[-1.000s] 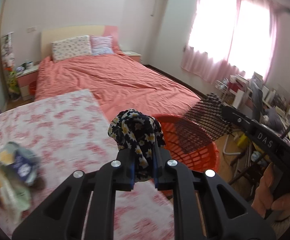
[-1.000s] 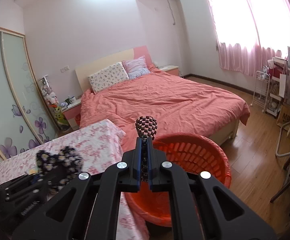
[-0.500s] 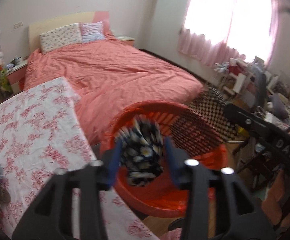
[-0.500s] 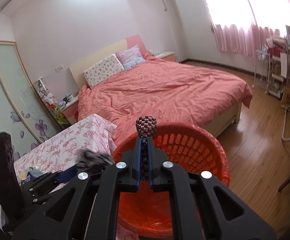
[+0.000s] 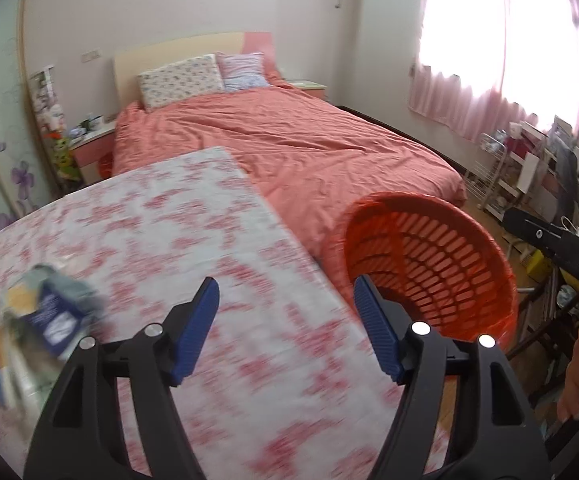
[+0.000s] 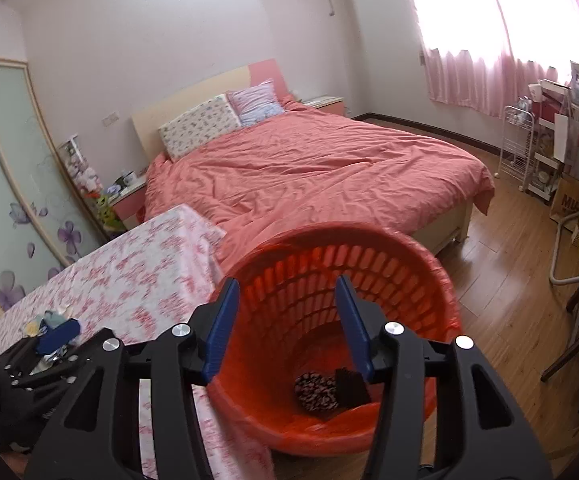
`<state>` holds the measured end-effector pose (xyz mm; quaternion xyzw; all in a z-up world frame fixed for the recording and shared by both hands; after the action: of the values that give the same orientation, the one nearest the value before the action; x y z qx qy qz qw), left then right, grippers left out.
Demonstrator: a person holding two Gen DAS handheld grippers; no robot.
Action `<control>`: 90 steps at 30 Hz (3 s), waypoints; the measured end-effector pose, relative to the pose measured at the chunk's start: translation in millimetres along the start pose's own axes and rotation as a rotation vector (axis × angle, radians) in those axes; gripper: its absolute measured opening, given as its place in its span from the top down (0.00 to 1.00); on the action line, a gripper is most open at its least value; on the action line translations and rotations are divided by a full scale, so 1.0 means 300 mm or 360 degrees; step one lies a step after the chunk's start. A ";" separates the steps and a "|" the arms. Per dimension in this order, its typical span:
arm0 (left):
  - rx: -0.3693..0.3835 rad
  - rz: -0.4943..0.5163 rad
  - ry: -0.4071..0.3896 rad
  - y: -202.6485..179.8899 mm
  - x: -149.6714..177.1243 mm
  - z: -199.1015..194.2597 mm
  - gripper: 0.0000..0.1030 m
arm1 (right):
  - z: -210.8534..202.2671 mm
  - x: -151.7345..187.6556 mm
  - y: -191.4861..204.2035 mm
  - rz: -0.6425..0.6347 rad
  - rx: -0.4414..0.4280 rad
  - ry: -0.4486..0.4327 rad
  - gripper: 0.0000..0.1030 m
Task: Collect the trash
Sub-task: 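Carry both held items to the orange basket and open both tools to drop them, then grasp the red paper cup with the left tool while the right tool grasps the blue snack bag, then carry the cup and bag over the orange basket and open both tools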
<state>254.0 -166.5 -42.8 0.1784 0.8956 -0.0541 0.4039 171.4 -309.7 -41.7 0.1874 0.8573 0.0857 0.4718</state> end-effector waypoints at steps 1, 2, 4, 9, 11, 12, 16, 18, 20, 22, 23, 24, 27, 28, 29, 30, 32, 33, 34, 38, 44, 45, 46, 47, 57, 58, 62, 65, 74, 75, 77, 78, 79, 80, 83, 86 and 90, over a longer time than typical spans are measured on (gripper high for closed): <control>-0.0020 -0.0024 0.0000 0.039 0.009 -0.020 0.33 | 0.003 0.007 0.025 -0.0017 -0.0011 0.0012 0.50; -0.0032 -0.0042 -0.0001 0.070 0.013 -0.032 0.33 | 0.006 0.011 0.043 -0.0028 -0.0019 0.0021 0.50; -0.0073 -0.0097 -0.0003 0.153 0.028 -0.073 0.33 | 0.013 0.030 0.104 -0.0077 -0.0048 0.0053 0.50; -0.0192 -0.0212 -0.0039 0.343 0.055 -0.172 0.33 | 0.032 0.072 0.254 -0.0188 -0.0130 0.0117 0.50; -0.0260 -0.0279 -0.0047 0.446 0.076 -0.211 0.33 | 0.043 0.099 0.331 -0.0235 -0.0177 0.0147 0.49; -0.0285 -0.0303 -0.0048 0.484 0.085 -0.224 0.33 | 0.045 0.110 0.355 -0.0247 -0.0193 0.0158 0.49; -0.0445 -0.0422 -0.0029 0.683 0.141 -0.269 0.32 | 0.078 0.174 0.475 -0.0331 -0.0268 0.0222 0.49; -0.0536 -0.0466 -0.0003 0.775 0.173 -0.273 0.30 | 0.095 0.203 0.521 -0.0368 -0.0290 0.0248 0.49; -0.0618 -0.0513 0.0051 0.872 0.210 -0.261 0.30 | 0.112 0.232 0.568 -0.0398 -0.0322 0.0280 0.49; -0.0644 -0.0554 0.0104 0.939 0.243 -0.240 0.30 | 0.134 0.256 0.614 -0.0413 -0.0360 0.0312 0.49; -0.0641 -0.0572 0.0129 0.962 0.255 -0.229 0.30 | 0.141 0.264 0.639 -0.0412 -0.0378 0.0324 0.49; -0.0641 -0.0593 0.0158 0.990 0.273 -0.214 0.30 | 0.147 0.271 0.660 -0.0408 -0.0394 0.0332 0.49; -0.0631 -0.0614 0.0197 1.027 0.308 -0.189 0.30 | 0.169 0.272 0.720 -0.0380 -0.0480 0.0357 0.49; -0.0626 -0.0609 0.0202 1.033 0.316 -0.183 0.30 | 0.179 0.270 0.748 -0.0379 -0.0517 0.0362 0.49; -0.0625 -0.0600 0.0206 1.029 0.316 -0.172 0.30 | 0.187 0.270 0.770 -0.0386 -0.0540 0.0366 0.49; -0.0632 -0.0586 0.0211 1.030 0.318 -0.164 0.30 | 0.194 0.271 0.788 -0.0397 -0.0553 0.0371 0.49; -0.0638 -0.0571 0.0222 1.034 0.317 -0.146 0.30 | 0.217 0.282 0.836 -0.0428 -0.0582 0.0394 0.49; -0.0635 -0.0568 0.0228 1.035 0.318 -0.137 0.30 | 0.226 0.287 0.852 -0.0443 -0.0587 0.0404 0.49; -0.0632 -0.0566 0.0234 1.032 0.318 -0.130 0.30 | 0.241 0.294 0.871 -0.0468 -0.0579 0.0412 0.49; -0.0619 -0.0563 0.0246 1.040 0.311 -0.098 0.30 | 0.293 0.316 0.913 -0.0515 -0.0544 0.0451 0.49; -0.0613 -0.0553 0.0261 1.051 0.293 -0.055 0.30 | 0.313 0.334 0.940 -0.0570 -0.0514 0.0458 0.61; -0.0610 -0.0560 0.0269 1.055 0.291 -0.046 0.30 | 0.314 0.335 0.938 -0.0571 -0.0512 0.0460 0.64; -0.0608 -0.0568 0.0274 1.059 0.291 -0.042 0.30 | 0.316 0.337 0.938 -0.0568 -0.0507 0.0461 0.70; -0.0603 -0.0582 0.0283 1.065 0.291 -0.034 0.30 | 0.318 0.336 0.936 -0.0562 -0.0507 0.0463 0.72; -0.0623 -0.0632 0.0275 1.098 0.297 -0.030 0.31 | 0.307 0.295 0.870 -0.0437 -0.0493 0.0421 0.92; -0.0629 -0.0636 0.0275 1.103 0.300 -0.032 0.31 | 0.306 0.289 0.860 -0.0425 -0.0484 0.0413 0.93; -0.0646 -0.0655 0.0276 1.124 0.301 -0.032 0.31 | 0.314 0.263 0.808 -0.0358 -0.0437 0.0389 0.93; -0.0653 -0.0659 0.0277 1.131 0.297 -0.029 0.30 | 0.335 0.249 0.756 -0.0300 -0.0390 0.0403 0.94; -0.0660 -0.0666 0.0309 1.129 0.302 0.015 0.32 | 0.390 0.242 0.670 -0.0157 -0.0356 0.0467 0.94; -0.0661 -0.0666 0.0307 1.129 0.304 0.015 0.32 | 0.389 0.241 0.673 -0.0164 -0.0355 0.0464 0.94; -0.0649 -0.0671 0.0295 1.129 0.305 0.009 0.33 | 0.385 0.240 0.675 -0.0172 -0.0357 0.0460 0.94; -0.0651 -0.0671 0.0289 1.130 0.303 0.006 0.33 | 0.382 0.241 0.673 -0.0172 -0.0359 0.0459 0.94; -0.0656 -0.0669 0.0284 1.131 0.301 0.000 0.33 | 0.378 0.242 0.669 -0.0173 -0.0361 0.0458 0.94; -0.0662 -0.0668 0.0277 1.132 0.299 -0.009 0.33 | 0.371 0.240 0.663 -0.0174 -0.0363 0.0456 0.94; -0.0676 -0.0666 0.0245 1.130 0.284 -0.045 0.33 | 0.348 0.233 0.660 -0.0190 -0.0365 0.0441 0.94; -0.0686 -0.0657 0.0198 1.122 0.262 -0.088 0.33 | 0.314 0.220 0.656 -0.0206 -0.0373 0.0418 0.94; -0.0685 -0.0638 0.0139 1.089 0.219 -0.154 0.33 | 0.264 0.202 0.650 -0.0217 -0.0385 0.0387 0.94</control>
<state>300.0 166.8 -45.4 -0.0897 0.9203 0.0662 0.3749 255.5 -109.1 -68.6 0.0590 0.9022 0.1780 0.3885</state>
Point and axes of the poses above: each gripper's, at about its wrist camera, not at the fingertips, and z roughly the way its jaws point, y to its left, x to its underside, the point moved 1 cm from there along z, roughly the way its jaws point, and after that the axes turned 6 degrees about -x, right-handed, at the moved point
